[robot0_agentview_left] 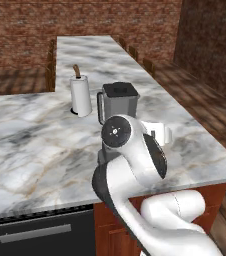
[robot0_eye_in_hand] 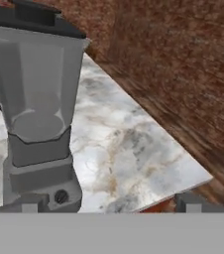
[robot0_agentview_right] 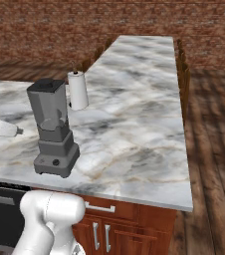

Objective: Open the blender lid, put the tangerine in the blender, close the lid, and start the blender.

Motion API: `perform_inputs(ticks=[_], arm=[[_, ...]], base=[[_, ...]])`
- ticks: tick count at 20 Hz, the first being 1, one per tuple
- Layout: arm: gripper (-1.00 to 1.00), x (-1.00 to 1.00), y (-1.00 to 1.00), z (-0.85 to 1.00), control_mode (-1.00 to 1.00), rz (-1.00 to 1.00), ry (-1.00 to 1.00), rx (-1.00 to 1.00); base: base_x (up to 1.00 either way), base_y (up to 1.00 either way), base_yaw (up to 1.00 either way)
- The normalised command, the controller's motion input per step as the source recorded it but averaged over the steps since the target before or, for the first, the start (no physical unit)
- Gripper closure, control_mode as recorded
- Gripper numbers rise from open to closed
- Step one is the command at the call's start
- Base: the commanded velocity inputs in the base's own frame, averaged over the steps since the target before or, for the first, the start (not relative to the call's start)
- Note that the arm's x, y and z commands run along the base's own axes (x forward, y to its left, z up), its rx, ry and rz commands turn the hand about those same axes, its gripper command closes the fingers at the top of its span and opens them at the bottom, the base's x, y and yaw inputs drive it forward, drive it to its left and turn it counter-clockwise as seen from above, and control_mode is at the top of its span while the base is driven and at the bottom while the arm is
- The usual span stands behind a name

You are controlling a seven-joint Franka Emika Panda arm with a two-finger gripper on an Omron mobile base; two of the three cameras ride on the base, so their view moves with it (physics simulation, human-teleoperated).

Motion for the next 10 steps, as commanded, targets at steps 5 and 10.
perform_inputs(ticks=[5,10], arm=[[-1.0,-0.13,0.13,-0.98,-1.0,-0.22,0.17,-0.26],[-1.0,0.13,0.0,-0.41,-1.0,-0.14,0.25,-0.14]], base=[[0.0,0.0,0.0],[0.0,0.0,0.0]])
